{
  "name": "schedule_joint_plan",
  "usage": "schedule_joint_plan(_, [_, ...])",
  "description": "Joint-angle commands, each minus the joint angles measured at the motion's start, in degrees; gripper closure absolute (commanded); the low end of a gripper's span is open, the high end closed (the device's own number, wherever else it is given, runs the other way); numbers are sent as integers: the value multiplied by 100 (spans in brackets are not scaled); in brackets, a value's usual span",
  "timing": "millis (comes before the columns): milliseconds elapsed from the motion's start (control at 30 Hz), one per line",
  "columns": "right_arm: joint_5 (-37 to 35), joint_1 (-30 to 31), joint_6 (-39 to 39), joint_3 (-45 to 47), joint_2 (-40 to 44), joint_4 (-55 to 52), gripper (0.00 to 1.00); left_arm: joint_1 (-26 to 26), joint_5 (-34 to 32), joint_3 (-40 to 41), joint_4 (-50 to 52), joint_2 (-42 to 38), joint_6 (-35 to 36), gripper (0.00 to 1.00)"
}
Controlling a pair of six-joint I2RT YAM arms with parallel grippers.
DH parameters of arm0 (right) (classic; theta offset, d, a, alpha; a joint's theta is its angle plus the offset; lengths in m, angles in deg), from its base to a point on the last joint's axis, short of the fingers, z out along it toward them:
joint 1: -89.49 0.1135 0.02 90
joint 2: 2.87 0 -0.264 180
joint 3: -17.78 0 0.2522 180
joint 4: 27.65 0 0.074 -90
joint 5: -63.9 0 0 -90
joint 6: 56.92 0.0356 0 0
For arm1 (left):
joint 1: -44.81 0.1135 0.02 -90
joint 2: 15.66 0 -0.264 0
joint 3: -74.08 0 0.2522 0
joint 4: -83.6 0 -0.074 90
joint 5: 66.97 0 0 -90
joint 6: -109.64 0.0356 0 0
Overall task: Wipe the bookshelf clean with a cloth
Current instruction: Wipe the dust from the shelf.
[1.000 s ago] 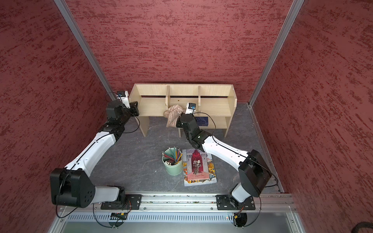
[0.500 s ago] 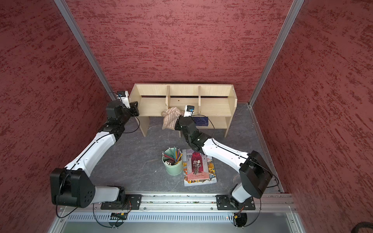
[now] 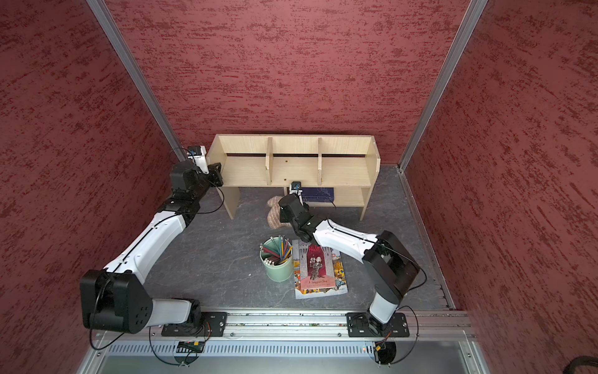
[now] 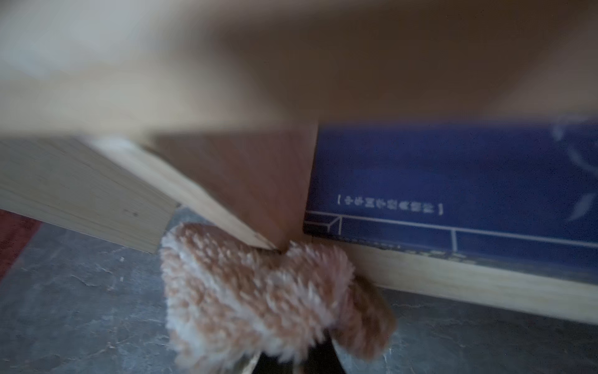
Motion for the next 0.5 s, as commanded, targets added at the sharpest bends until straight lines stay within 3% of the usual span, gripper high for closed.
schedule_joint_plan(0, [352,-27,161,175,-131,128,100,-75,1037,87,8,-210,-871,100])
schedule_joint_plan(467, [229,234,-399,-619,592,270,100,-75,1089,71,-2,-206,-905,100])
